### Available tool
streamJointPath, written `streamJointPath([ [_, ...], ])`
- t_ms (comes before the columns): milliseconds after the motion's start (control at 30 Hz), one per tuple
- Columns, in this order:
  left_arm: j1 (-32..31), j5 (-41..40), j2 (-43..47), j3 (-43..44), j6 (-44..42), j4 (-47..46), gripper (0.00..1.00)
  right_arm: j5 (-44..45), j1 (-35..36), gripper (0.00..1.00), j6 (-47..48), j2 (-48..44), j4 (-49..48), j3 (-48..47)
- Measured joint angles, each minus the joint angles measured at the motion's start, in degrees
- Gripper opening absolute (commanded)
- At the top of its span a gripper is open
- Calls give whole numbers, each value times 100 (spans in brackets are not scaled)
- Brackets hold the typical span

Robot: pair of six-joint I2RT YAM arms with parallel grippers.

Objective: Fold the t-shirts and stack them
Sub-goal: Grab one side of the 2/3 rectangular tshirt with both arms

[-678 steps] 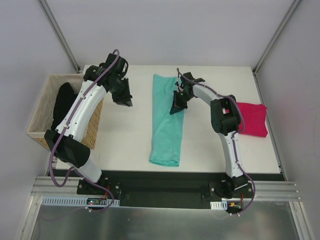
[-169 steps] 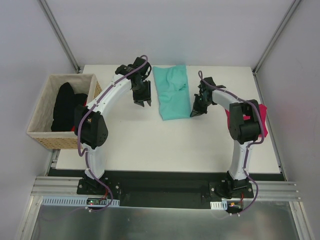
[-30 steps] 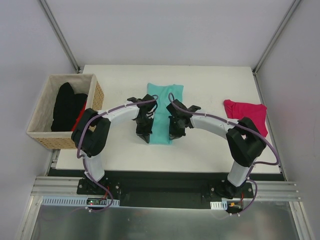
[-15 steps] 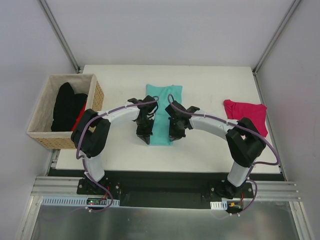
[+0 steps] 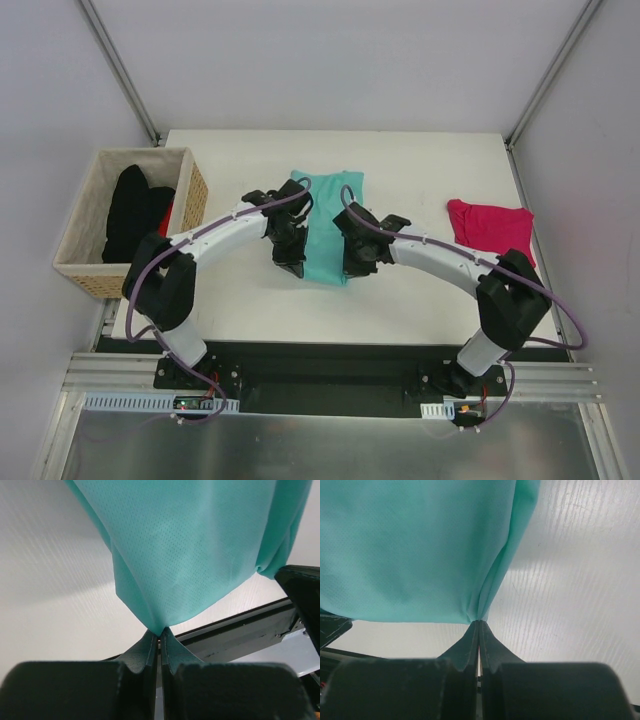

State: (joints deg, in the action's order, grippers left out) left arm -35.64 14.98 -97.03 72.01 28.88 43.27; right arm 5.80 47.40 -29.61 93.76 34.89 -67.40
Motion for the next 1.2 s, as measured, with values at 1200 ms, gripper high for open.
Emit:
streamJointPath([
  [1200,-756,-343,1110,238,931,708,0,1001,345,1,66,-1331,737,162],
])
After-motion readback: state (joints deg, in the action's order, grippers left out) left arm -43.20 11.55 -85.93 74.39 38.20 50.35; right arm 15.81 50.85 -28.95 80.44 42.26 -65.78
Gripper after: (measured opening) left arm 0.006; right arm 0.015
